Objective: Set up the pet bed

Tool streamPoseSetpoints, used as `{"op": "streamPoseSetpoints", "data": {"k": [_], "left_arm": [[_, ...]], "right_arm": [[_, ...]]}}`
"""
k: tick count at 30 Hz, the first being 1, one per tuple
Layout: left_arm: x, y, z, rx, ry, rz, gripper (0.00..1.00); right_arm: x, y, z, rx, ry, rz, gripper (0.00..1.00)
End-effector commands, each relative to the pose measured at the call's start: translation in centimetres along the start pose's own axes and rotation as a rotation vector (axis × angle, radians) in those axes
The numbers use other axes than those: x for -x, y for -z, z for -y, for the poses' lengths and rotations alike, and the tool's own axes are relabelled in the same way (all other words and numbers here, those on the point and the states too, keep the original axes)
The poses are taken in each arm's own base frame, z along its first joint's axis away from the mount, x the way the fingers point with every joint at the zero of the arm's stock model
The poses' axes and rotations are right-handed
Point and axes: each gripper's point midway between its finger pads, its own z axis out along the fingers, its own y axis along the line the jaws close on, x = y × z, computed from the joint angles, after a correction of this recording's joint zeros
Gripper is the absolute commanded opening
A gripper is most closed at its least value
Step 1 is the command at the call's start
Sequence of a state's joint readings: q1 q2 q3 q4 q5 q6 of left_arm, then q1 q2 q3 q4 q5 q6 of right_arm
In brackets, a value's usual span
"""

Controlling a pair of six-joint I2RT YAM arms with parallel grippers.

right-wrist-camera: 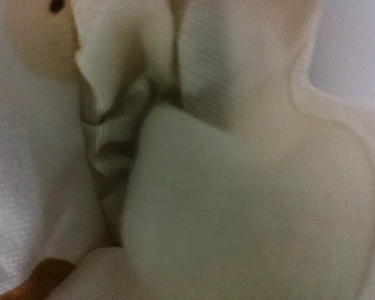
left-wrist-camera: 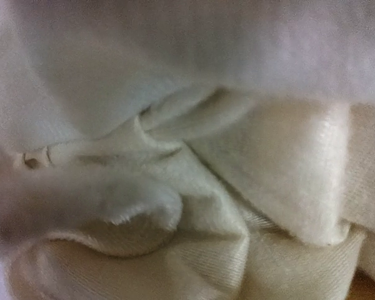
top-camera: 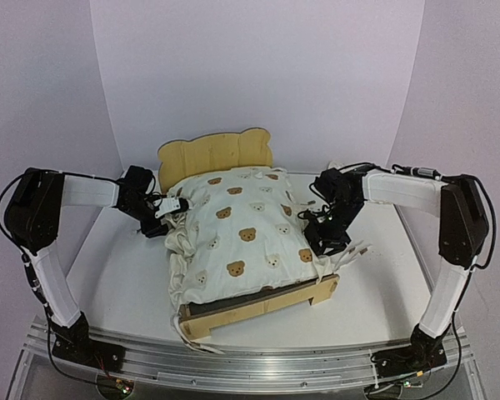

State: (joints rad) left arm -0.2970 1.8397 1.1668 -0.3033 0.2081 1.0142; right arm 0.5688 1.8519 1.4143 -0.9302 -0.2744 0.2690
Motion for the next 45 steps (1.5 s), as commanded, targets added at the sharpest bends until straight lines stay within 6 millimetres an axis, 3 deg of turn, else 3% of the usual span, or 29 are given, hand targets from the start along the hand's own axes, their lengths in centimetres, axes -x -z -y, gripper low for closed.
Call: {"op": "streamPoseSetpoints", "data": {"k": [1,4,8,11,14,17,19,22,27,30,33,37,39,41,45], "left_arm": [[8.3,1.0,-3.7,0.065,-0.085,0.265,0.65],[8.8,0.4,-4.1,0.053,-0.066,0.277,0.65],[8.8,0.3,-5.2,0.053,-0.019,0.265,0.64],[8.1,1.1,-5.3,0.042,0.020,0.254,0.64],[6.8,2.0,-5.4,0.038,0.050,0.235,0.64],[5.6,4.3,-7.2,0.080,0.105,0.223,0.64],[4.8,6.3,-8.6,0.113,0.148,0.222,0.65],[3.3,9.7,-10.0,0.161,0.189,0.217,0.69],[0.9,15.5,-9.8,0.212,0.246,0.201,0.77],[-0.7,18.7,-7.1,0.195,0.276,0.180,0.81],[-1.1,20.8,-1.5,0.111,0.244,0.169,0.83],[-2.1,22.0,7.3,-0.071,0.238,0.172,0.88],[-2.3,22.5,10.3,-0.134,0.259,0.186,0.90],[-2.3,22.9,12.6,-0.187,0.259,0.202,0.90],[-2.6,22.3,14.6,-0.230,0.282,0.202,0.90]], "right_arm": [[1.0,0.4,-5.8,0.102,0.054,0.111,0.54],[0.7,-0.2,-7.7,0.109,0.057,0.142,0.53],[-0.2,-1.7,-11.7,0.176,0.086,0.164,0.53],[-0.6,-2.4,-12.3,0.198,0.040,0.159,0.53],[-1.1,-2.7,-11.1,0.162,0.010,0.155,0.53],[-1.8,-1.6,-8.9,0.123,-0.018,0.138,0.55],[-2.1,-0.1,-6.8,0.096,-0.049,0.131,0.56],[-1.1,3.7,-3.9,0.081,-0.053,0.187,0.59],[4.3,12.4,-0.1,0.112,0.015,0.415,0.65],[9.2,16.9,1.7,0.121,0.080,0.542,0.69],[14.9,20.8,2.2,0.152,0.173,0.675,0.70],[22.1,22.1,2.8,0.197,0.330,0.822,0.72],[25.5,23.0,3.3,0.223,0.413,0.948,0.74],[28.5,23.9,4.0,0.232,0.483,1.084,0.76],[32.2,22.4,4.3,0.294,0.607,1.175,0.75]]}}
